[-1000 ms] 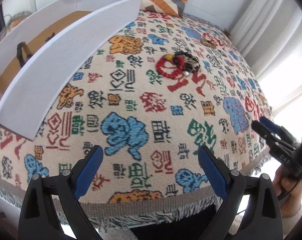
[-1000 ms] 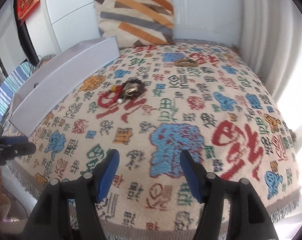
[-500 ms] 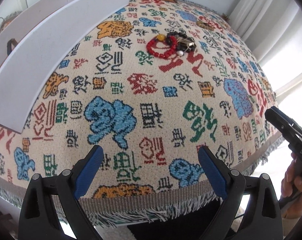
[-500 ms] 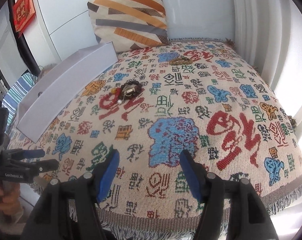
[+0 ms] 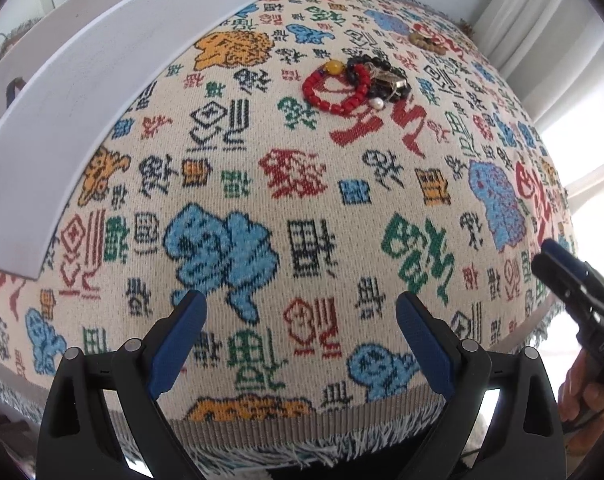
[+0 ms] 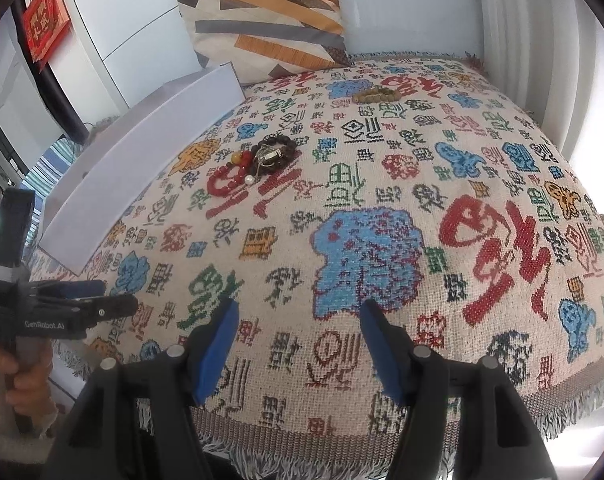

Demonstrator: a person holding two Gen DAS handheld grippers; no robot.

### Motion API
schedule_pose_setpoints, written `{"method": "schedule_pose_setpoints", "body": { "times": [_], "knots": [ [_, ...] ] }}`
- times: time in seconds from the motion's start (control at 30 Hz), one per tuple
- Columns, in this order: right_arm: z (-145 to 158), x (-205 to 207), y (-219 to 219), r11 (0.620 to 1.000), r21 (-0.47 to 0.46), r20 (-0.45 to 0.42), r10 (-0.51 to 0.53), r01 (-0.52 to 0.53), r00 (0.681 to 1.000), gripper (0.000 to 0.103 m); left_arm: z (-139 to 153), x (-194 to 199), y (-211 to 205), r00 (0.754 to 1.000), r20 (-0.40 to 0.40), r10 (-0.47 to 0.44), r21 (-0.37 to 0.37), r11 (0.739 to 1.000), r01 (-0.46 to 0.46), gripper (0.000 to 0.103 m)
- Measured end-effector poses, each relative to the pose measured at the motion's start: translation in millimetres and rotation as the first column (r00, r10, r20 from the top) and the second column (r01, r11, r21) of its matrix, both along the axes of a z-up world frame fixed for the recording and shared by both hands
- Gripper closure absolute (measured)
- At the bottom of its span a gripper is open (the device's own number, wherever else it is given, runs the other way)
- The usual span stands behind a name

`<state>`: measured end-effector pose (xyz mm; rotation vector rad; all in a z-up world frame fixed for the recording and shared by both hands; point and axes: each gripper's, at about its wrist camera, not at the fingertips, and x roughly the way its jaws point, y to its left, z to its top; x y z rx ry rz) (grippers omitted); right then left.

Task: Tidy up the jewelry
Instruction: 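Withdraw both grippers from the box toward the remaining jewelry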

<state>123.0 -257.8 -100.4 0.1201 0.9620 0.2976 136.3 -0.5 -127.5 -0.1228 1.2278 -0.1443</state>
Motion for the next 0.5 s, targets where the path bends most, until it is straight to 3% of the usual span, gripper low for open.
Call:
{"method": "schedule_pose_setpoints", "body": {
  "times": [0.23, 0.5],
  "knots": [
    [3, 3, -8, 1.0, 0.012, -0.007, -0.013, 0.014, 1.0, 0.039, 15, 68, 8, 0.998, 0.056, 0.04, -0.036, 0.999, -0.038, 0.007],
    [4, 8, -14, 1.0, 0.012, -0.01, -0.028, 0.028, 1.0, 0.039, -3, 160, -10, 0.99, 0.13, 0.045, 0.057, 0.997, -0.053, 0.007]
  ]
}}
